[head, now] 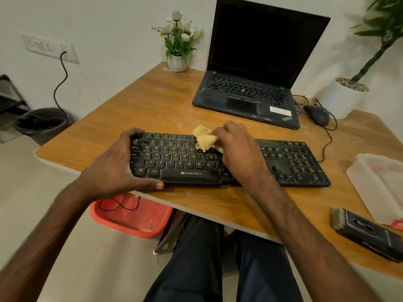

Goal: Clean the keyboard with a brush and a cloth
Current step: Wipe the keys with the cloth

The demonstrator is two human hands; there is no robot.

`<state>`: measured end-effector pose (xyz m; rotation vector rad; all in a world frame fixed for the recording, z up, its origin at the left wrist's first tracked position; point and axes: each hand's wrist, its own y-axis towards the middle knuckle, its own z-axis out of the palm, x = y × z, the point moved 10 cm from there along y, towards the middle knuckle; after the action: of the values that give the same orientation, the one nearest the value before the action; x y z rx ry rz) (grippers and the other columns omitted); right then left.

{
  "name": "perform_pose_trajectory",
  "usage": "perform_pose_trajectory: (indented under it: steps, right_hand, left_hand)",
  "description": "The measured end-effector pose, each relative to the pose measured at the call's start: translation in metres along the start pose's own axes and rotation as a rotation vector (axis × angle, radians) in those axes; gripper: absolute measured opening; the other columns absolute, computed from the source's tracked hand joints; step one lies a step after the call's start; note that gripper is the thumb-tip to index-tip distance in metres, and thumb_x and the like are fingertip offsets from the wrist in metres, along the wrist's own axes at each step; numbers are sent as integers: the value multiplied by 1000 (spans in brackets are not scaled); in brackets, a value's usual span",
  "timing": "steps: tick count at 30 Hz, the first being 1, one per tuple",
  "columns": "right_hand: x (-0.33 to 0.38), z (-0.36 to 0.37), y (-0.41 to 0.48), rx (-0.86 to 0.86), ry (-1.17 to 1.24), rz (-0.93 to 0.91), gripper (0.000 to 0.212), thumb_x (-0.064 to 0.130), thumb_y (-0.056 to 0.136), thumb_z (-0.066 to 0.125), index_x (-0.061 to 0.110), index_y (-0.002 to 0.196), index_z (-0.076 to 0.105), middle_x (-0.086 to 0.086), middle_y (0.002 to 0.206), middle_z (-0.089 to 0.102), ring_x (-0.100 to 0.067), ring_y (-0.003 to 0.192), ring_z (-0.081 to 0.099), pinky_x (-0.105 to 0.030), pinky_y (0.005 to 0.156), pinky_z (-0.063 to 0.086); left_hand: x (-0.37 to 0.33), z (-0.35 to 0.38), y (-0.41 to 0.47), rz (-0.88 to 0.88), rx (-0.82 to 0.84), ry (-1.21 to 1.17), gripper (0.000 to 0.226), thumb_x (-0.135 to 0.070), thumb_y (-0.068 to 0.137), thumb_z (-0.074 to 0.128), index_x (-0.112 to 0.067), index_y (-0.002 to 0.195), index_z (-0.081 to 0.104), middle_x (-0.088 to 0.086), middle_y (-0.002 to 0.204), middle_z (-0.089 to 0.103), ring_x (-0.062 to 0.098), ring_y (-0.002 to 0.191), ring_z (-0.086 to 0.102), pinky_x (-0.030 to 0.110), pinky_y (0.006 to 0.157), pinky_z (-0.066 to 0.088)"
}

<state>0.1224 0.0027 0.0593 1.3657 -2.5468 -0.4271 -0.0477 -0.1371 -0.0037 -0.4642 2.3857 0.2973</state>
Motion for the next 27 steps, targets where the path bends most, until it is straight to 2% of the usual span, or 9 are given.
perform_pose_trajectory:
  steps: [2, 5, 10, 13, 16, 18, 20, 25, 27]
  right_hand:
    - [-5, 2, 1, 17, 42, 39, 38, 5, 93, 58, 17, 130, 56, 0, 117, 53, -15, 108, 47, -32, 95, 46]
    - [25, 6, 1, 51, 115, -14, 39, 5, 93, 57, 15, 130, 55, 0, 121, 52, -14, 110, 48, -31, 101, 43]
    - [44, 10, -2, 112, 142, -110, 37, 17, 98, 55, 17, 134, 50, -2, 127, 48, -14, 113, 44, -30, 99, 41]
    - [19, 5, 2, 148, 81, -97, 39, 15, 95, 59, 23, 133, 53, 2, 117, 50, -8, 100, 40, -25, 93, 39]
    - [-28, -3, 8, 98, -2, 62, 36, 13, 94, 59, 18, 129, 58, 0, 114, 55, -11, 99, 48, -21, 85, 36]
    - [-41, -2, 9, 97, 42, 131, 31, 12, 96, 55, 14, 127, 59, 0, 111, 56, -10, 95, 48, -19, 80, 32]
    - [-29, 5, 12, 118, 111, 123, 26, 12, 97, 53, 13, 123, 61, 1, 106, 55, -8, 92, 45, -18, 78, 31]
    - [26, 14, 29, 100, 193, 19, 26, 12, 98, 51, 11, 123, 60, 0, 106, 52, -10, 93, 47, -23, 79, 38]
    - [33, 15, 27, 118, 154, -38, 30, 14, 98, 53, 11, 128, 57, -2, 112, 53, -13, 98, 51, -27, 87, 45]
  left_hand:
    - [-1, 0, 0, 3, -4, 2, 138, -94, 32, 70, -40, 148, 16, -17, 137, 41, 6, 120, 48, 32, 96, 42]
    - [0, 0, -1, -2, 1, 7, 138, -95, 32, 69, -42, 147, 16, -18, 137, 41, 8, 121, 49, 36, 98, 44]
    - [1, 0, 0, -6, 6, 13, 138, -97, 32, 68, -43, 147, 15, -16, 139, 41, 10, 122, 49, 43, 103, 46]
    - [0, -1, -1, 2, -4, 4, 137, -95, 32, 70, -42, 146, 17, -17, 139, 42, 9, 121, 50, 39, 101, 45]
    - [0, -1, -1, 1, -10, 5, 136, -95, 32, 70, -43, 146, 17, -18, 138, 42, 8, 122, 50, 39, 102, 44]
    - [1, -1, -1, -1, -13, 1, 136, -94, 31, 71, -44, 145, 17, -19, 138, 42, 8, 123, 50, 40, 104, 44]
    - [0, 0, 0, -2, -7, -7, 136, -94, 31, 72, -44, 145, 17, -20, 137, 42, 7, 122, 49, 39, 103, 45]
    - [-2, -1, 0, 4, 0, -6, 138, -94, 31, 71, -41, 147, 16, -20, 137, 40, 6, 122, 48, 33, 98, 44]
    - [0, -1, 0, -1, -3, -2, 138, -94, 32, 71, -41, 147, 16, -20, 136, 39, 6, 121, 47, 31, 95, 42]
